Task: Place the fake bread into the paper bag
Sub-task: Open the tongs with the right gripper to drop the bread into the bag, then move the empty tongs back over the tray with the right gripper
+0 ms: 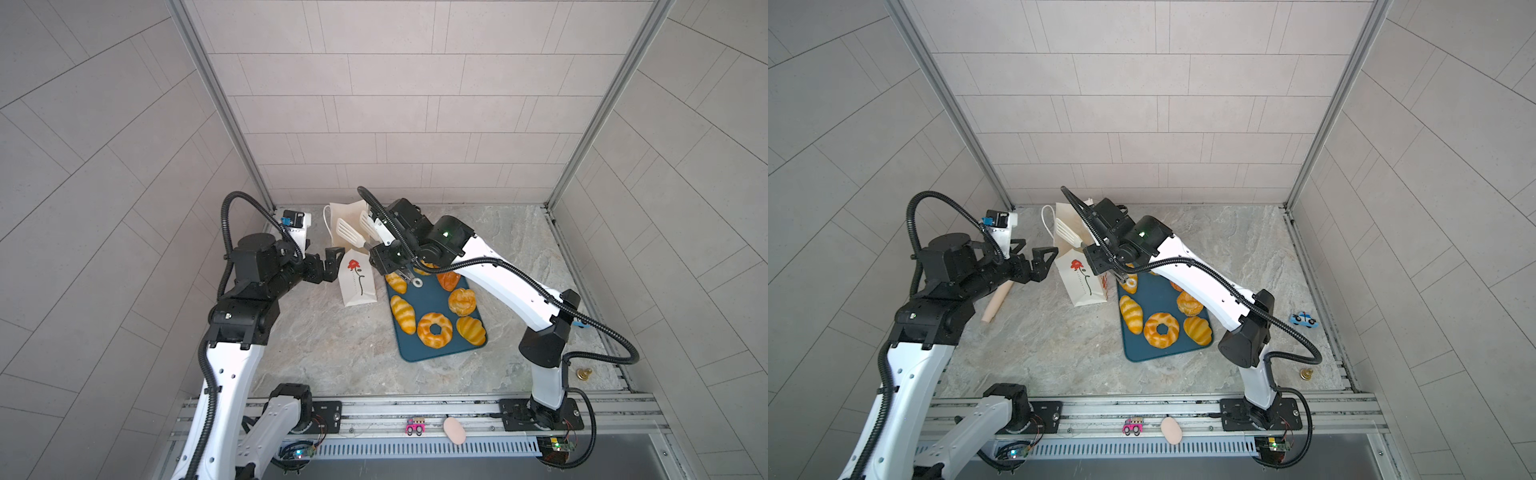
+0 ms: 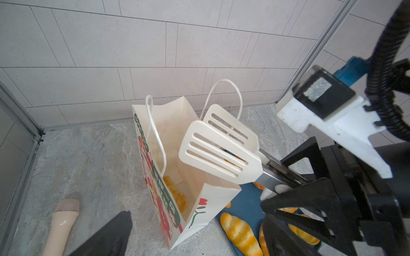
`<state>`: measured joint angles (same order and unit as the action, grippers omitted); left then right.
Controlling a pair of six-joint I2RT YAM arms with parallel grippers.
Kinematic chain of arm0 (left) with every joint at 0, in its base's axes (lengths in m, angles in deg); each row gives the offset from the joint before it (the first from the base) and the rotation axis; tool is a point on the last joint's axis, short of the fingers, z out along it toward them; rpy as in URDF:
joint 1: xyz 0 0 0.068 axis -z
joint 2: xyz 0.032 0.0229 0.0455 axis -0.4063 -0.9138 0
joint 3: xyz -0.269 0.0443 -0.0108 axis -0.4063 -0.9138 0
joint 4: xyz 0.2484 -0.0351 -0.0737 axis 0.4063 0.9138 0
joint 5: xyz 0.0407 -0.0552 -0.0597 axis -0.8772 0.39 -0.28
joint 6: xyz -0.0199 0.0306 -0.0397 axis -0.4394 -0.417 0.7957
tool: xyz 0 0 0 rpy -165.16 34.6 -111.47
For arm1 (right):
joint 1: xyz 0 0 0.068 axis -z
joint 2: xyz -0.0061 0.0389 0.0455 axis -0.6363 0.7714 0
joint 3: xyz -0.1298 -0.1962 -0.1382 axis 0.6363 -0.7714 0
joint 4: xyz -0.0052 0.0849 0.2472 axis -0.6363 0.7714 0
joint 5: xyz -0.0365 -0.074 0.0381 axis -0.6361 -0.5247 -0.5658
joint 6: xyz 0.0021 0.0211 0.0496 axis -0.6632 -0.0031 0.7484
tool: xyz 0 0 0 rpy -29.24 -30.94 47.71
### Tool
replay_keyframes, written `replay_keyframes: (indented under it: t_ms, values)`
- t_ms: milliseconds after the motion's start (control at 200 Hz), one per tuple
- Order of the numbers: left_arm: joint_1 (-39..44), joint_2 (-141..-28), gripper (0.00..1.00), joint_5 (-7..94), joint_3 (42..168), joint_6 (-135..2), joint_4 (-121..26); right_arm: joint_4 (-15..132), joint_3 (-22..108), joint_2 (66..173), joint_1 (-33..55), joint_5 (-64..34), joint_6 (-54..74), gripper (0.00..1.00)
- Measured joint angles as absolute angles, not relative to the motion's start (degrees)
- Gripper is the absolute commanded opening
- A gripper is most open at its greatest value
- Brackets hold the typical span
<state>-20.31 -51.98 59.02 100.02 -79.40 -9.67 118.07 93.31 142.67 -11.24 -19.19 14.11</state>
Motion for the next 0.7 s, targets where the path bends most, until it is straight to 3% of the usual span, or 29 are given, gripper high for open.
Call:
replay_keyframes:
  t_ms: [410, 700]
  values:
    - [-18.7, -52.4, 1.0, 61.3, 99.7, -76.4, -11.4, 119.7, 94.5, 139.6, -11.2, -20.8, 9.8, 0.58]
    - [-12.8, -52.0, 1.0, 59.0, 99.5, -75.9, -11.6, 119.3, 83.2, 126.8, -11.2, -23.7, 7.4, 0.58]
